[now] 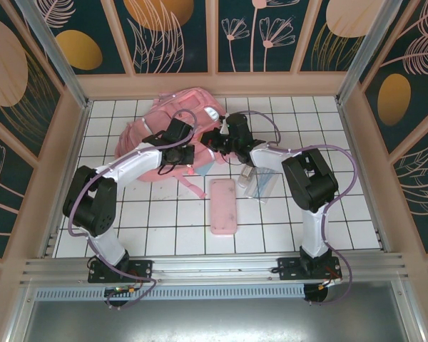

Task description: Pack the student bag

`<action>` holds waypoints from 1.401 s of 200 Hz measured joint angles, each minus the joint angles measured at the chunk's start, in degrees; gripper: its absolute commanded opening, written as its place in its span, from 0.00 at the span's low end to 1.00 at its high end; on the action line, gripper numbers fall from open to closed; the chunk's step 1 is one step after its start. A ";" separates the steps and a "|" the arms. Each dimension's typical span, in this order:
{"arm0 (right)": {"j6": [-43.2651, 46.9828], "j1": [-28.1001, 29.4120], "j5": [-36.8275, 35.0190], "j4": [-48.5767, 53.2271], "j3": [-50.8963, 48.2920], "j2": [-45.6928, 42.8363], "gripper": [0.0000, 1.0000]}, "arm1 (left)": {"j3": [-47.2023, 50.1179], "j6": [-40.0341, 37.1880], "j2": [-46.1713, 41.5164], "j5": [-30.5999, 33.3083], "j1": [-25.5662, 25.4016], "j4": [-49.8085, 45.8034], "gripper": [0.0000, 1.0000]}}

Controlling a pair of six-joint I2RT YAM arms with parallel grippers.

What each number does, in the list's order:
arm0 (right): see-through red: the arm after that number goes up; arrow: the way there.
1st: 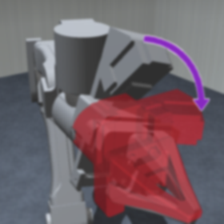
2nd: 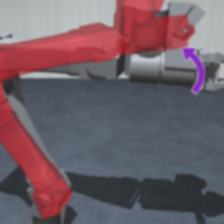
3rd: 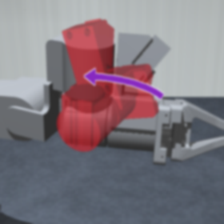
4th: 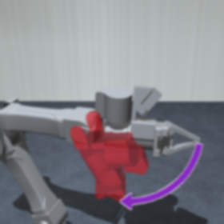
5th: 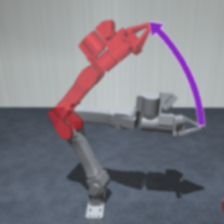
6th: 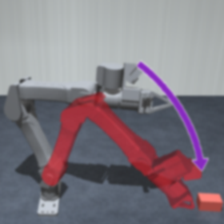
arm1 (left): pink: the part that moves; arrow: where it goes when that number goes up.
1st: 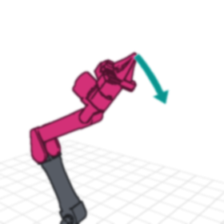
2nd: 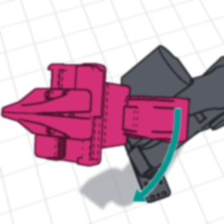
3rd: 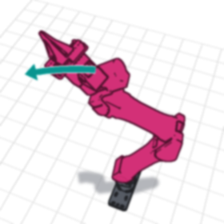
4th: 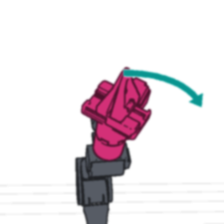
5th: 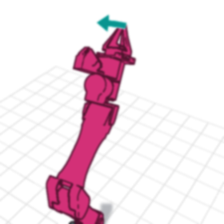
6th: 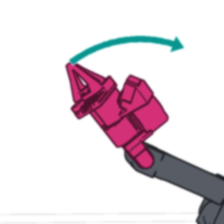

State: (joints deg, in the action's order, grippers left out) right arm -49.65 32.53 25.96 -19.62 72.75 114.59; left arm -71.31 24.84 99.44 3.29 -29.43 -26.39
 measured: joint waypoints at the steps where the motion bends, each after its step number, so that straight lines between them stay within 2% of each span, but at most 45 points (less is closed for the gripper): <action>1: 0.13 -0.02 0.00 0.09 0.00 0.00 0.00 | 0.09 -0.02 -0.13 -0.02 0.02 -0.04 0.00; 38: 2.78 -0.66 0.33 1.46 0.44 -0.02 0.00 | 1.03 -0.90 -4.39 -2.38 1.36 -0.72 0.00; 76: 4.66 -0.72 0.66 2.60 1.42 -0.02 0.00 | 2.10 -2.23 -4.68 -3.58 3.06 -0.68 0.00; 147: 7.41 -2.58 -2.10 5.92 1.46 -0.02 0.00 | 8.39 -2.34 -5.79 -2.10 5.22 -1.07 0.00; 191: 8.90 -3.50 -0.79 6.25 2.25 0.09 0.00 | 11.15 -2.32 -9.79 -1.73 9.31 -0.31 0.00; 228: 11.26 -6.16 0.52 9.22 10.08 4.13 0.00 | 11.08 -1.73 -11.13 -5.99 9.62 2.67 0.00; 255: 12.04 -10.10 -1.05 12.96 18.51 9.75 0.00 | 10.91 1.05 -13.38 -4.57 6.67 -2.91 0.00; 270: 11.85 -12.33 -1.70 15.28 21.84 11.85 0.22 | 10.86 3.39 -13.57 -6.99 4.09 -2.75 0.00; 280: 11.91 -13.57 -3.32 15.56 22.80 12.26 0.23 | 10.86 4.83 -13.55 -9.03 2.56 -2.05 0.00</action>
State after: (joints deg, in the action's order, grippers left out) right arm -37.74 18.96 22.63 -4.05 95.55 126.85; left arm -60.45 29.67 85.89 -5.74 -26.87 -28.45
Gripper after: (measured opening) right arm 0.209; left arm 0.064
